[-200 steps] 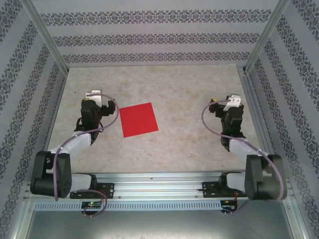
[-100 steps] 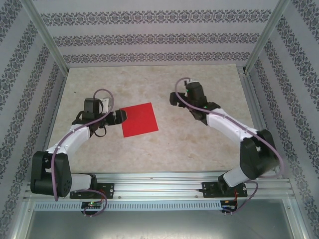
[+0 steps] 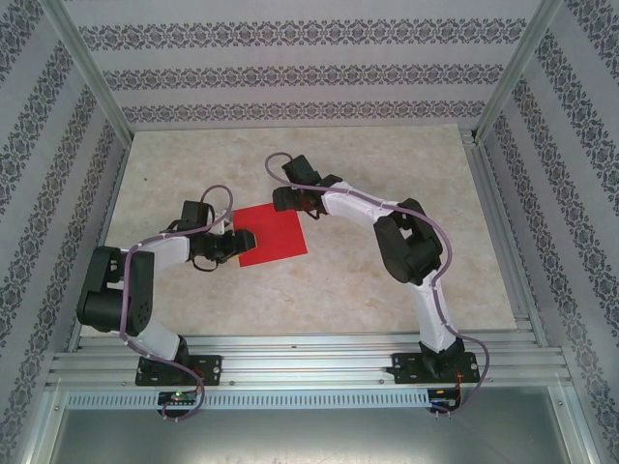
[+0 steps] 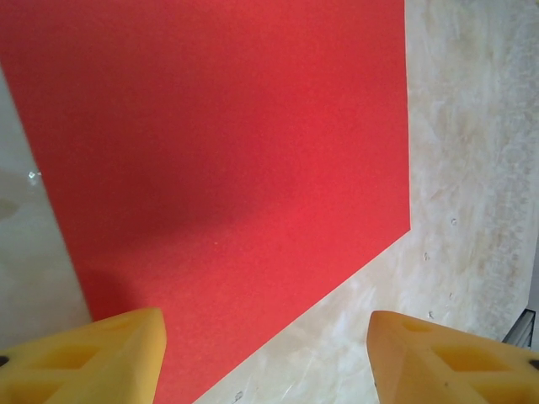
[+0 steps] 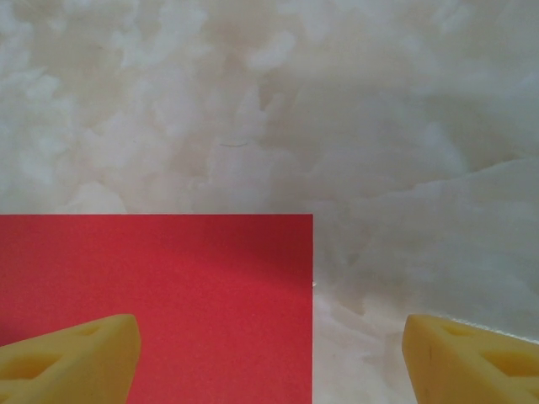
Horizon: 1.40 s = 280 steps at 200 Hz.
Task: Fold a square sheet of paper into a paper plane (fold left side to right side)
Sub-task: Pick up the square sheet of paper from the center of the table.
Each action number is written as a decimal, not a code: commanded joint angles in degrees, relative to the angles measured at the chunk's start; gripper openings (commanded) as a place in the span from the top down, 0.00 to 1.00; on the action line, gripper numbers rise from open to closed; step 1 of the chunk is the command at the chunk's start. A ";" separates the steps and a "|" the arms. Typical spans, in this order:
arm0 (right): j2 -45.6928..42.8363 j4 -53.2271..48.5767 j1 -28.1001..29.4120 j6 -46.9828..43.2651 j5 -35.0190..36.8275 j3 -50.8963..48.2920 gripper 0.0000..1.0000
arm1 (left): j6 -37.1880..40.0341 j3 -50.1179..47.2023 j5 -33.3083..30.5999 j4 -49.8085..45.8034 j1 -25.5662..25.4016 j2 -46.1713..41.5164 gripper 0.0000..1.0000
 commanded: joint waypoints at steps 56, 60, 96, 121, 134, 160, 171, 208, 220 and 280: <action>7.68 -7.05 2.87 1.04 -0.78 8.19 0.17 | -1.60 1.53 -1.96 2.56 -2.26 4.07 0.39; 7.84 -7.09 3.04 1.12 -0.72 8.14 0.17 | -1.60 1.61 -2.16 2.55 -2.27 4.32 0.39; 8.64 -7.61 4.03 2.11 -2.73 7.73 0.17 | -1.28 1.96 -3.33 2.14 -2.60 5.87 0.42; 8.23 -7.46 5.01 3.25 -4.83 6.57 0.18 | -1.16 1.86 -4.14 2.18 -2.79 6.36 0.42; 7.81 -7.31 5.47 3.59 -5.72 6.15 0.19 | -1.22 1.81 -4.24 2.30 -2.79 6.48 0.42; 7.15 -7.00 6.36 4.13 -7.24 5.72 0.20 | -1.19 1.94 -4.40 2.53 -2.85 6.74 0.43; 6.85 -6.72 6.49 4.54 -7.78 5.37 0.21 | -1.24 1.80 -4.40 2.58 -2.86 6.82 0.43; 5.59 -5.53 6.45 5.15 -9.25 4.19 0.28 | -1.08 1.79 -4.26 2.96 -2.84 6.84 0.43; 4.88 -5.10 6.46 5.14 -9.71 3.96 0.31 | -1.08 1.88 -4.07 3.07 -2.84 6.71 0.43; 2.36 -3.08 6.11 5.97 -14.41 2.13 0.45 | -0.39 2.21 -3.72 2.55 -2.88 5.34 0.43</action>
